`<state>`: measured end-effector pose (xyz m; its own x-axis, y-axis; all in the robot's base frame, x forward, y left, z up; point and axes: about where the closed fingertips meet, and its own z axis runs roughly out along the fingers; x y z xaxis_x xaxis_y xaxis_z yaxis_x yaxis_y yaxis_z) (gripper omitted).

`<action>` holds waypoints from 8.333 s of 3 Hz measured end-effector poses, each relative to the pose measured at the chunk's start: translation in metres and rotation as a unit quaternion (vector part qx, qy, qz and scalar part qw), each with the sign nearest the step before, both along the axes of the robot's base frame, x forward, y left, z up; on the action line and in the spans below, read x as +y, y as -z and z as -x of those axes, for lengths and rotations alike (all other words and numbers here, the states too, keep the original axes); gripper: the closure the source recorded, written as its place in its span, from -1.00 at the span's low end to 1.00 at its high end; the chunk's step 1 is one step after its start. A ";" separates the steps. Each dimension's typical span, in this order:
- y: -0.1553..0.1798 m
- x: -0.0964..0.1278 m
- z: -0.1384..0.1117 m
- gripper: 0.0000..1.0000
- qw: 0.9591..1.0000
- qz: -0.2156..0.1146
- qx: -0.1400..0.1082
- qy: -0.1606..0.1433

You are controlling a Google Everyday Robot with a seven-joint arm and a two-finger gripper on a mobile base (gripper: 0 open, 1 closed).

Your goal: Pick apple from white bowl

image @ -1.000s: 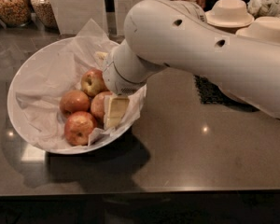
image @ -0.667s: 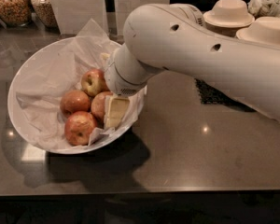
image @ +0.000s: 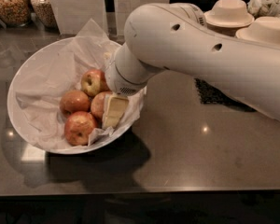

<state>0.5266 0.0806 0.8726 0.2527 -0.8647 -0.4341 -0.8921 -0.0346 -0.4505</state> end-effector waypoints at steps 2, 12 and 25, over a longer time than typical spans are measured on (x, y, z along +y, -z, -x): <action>0.019 -0.003 0.003 -1.00 0.999 0.019 0.023 0.022; -0.109 -0.030 0.026 -0.31 0.992 0.048 -0.105 0.043; -0.014 0.031 -0.004 -1.00 0.999 -0.008 -0.015 -0.046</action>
Offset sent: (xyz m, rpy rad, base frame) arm -0.0024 -0.0021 -0.0164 -0.0344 0.0359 -0.0279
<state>0.5307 0.1115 0.8865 0.3436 -0.8304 -0.4385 -0.8720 -0.1088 -0.4773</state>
